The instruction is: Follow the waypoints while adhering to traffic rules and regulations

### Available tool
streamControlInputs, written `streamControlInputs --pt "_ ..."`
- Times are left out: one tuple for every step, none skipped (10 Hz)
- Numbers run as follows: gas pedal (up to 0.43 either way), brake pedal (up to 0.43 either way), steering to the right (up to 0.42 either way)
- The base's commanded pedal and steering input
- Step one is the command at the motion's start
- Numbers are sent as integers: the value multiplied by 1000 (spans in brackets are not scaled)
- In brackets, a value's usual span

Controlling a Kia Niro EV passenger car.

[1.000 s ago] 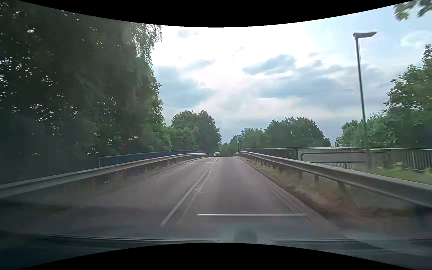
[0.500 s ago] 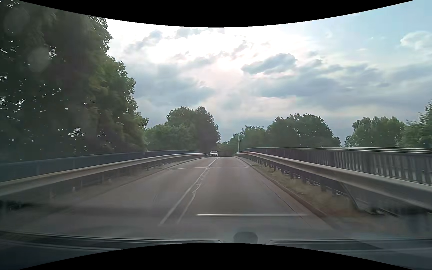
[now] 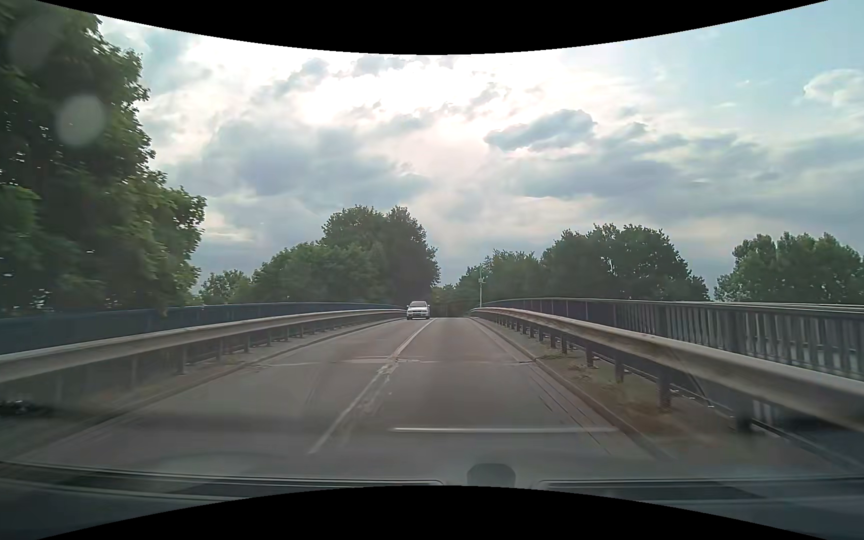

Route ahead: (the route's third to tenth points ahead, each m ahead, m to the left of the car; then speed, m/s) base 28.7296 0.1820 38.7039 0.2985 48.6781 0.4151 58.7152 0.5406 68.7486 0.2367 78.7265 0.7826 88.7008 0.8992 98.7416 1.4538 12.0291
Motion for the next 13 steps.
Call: streamControlInputs --pt "177 0 -3" --pt "177 0 -4" --pt "177 0 -5" --pt "177 0 -4" --pt "177 0 -1" --pt "177 0 -1" --pt "177 0 -3" --pt "189 0 -5" --pt "189 0 -6" --pt "189 0 -6" --pt "189 0 -6" --pt "189 0 -6" --pt "189 0 -5"
